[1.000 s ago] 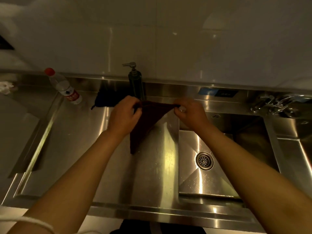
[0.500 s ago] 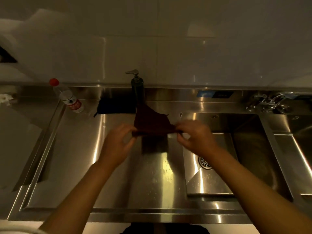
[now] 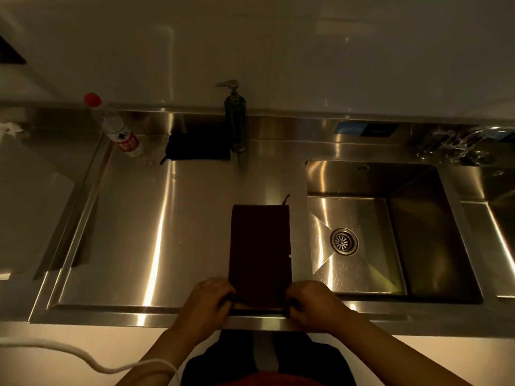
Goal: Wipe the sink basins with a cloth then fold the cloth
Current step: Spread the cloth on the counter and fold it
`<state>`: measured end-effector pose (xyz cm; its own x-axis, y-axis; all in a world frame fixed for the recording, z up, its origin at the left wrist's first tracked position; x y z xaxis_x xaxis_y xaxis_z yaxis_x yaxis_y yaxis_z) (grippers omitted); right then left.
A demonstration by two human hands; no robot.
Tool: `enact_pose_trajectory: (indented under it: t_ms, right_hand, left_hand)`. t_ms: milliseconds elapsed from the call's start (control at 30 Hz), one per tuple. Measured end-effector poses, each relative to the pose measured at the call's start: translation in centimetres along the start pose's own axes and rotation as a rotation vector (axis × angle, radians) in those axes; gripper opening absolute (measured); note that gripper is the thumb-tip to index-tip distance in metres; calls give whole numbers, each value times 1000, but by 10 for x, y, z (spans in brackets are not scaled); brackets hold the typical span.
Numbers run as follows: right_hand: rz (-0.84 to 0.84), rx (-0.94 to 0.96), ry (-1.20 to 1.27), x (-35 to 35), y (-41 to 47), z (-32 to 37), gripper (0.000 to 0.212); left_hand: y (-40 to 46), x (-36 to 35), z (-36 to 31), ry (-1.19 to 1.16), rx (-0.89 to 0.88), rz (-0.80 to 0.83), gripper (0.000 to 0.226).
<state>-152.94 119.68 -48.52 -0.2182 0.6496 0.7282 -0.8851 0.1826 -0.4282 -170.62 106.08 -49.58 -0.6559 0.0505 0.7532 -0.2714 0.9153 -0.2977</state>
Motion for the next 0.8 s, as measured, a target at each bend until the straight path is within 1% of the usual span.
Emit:
enact_pose_trajectory:
  t_ms: [133,233,367,467,600,667,800]
  right_hand:
    - [15,-58,127,11,2,-9,17]
    - [-53,-109,206,34,9,-20,15]
    - [-161,-164,305,73,26,-34,20]
    - [-228,-188,330,99,45,-42,24]
    - [-315,-215,340,127,72,-55,24]
    - [-337,-246,343,134,84,-63,24]
    - [-346,-284,328,140,111,-80,23]
  left_hand:
    - [-1,6,-3,-36,6,-18,33]
    - [12,24,-3,-112,36,-64,24]
    - [38,46,1,-195,123,-104,21]
    - [61,63,1,-248,149,-132,19]
    - [94,83,8,-305,207,-207,16]
    - [111,87,13,-327,241,-227,9]
    - [140,89,25,-341,309,-257,9]
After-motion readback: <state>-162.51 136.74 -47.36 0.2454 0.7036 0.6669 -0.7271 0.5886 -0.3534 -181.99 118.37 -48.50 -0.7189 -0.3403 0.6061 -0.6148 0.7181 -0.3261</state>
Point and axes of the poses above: each hand's wrist, its own y-axis towards the middle knuckle, its own x-axis out of the back of the hand, z = x × y, the point moved 10 cm from there along y, towards the middle knuckle, and after that the axes turned 4 degrees about x, right-handed, at the moved point
